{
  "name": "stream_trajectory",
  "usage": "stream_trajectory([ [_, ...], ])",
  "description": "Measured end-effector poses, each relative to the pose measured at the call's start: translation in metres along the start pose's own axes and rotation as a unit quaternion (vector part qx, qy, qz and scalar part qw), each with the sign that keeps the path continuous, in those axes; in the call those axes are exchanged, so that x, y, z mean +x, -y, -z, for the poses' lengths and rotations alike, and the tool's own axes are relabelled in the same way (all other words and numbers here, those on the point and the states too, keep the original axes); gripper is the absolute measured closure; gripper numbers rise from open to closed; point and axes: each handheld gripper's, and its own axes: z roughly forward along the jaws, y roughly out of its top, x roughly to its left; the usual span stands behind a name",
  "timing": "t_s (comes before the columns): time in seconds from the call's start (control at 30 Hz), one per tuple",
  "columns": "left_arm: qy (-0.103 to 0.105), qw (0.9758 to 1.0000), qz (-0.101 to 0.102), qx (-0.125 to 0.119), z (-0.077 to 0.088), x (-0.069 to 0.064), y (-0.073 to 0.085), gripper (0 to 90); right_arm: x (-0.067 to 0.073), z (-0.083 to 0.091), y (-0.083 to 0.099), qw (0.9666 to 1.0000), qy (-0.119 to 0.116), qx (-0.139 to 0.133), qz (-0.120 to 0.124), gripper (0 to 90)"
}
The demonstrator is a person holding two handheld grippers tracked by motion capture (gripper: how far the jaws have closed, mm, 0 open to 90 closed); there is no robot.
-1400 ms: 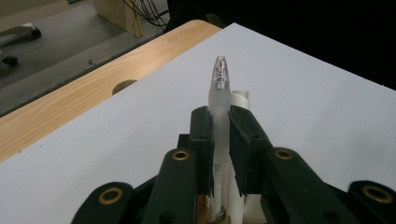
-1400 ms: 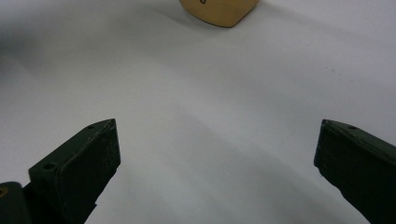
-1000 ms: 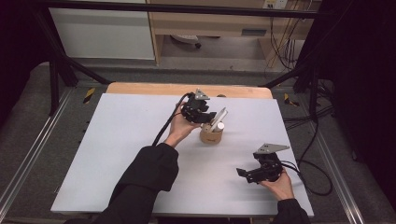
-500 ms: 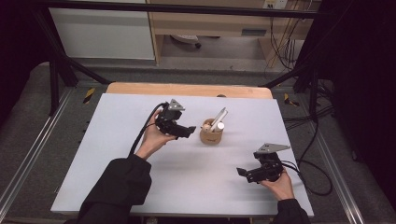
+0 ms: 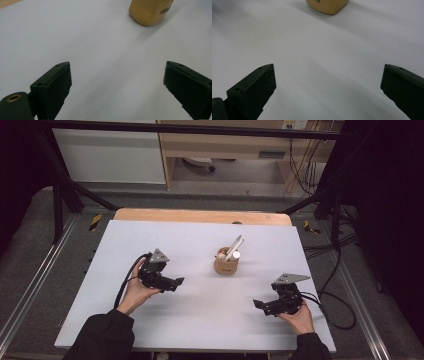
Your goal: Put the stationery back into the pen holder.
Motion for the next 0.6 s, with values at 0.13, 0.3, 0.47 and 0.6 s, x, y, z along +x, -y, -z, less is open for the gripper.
stream_trajectory([
  [0.13,0.0,0.9999,0.008,-0.011,0.011,0.006,0.021,8.5,0.0,0.0,0.0,1.0,0.0,0.001,-0.001,0.8],
  [0.3,0.0,0.9999,0.01,-0.011,0.022,0.013,0.048,8.7,-0.001,0.001,0.001,1.0,0.001,0.003,-0.005,0.8],
  [0.47,-0.007,0.9995,0.028,-0.012,0.033,0.021,0.071,8.7,-0.001,0.001,0.002,1.0,0.001,0.002,-0.005,0.8],
  [0.6,-0.014,0.9995,0.027,-0.009,0.039,0.026,0.082,7.7,-0.001,-0.001,0.002,1.0,0.002,0.005,-0.003,0.8],
])
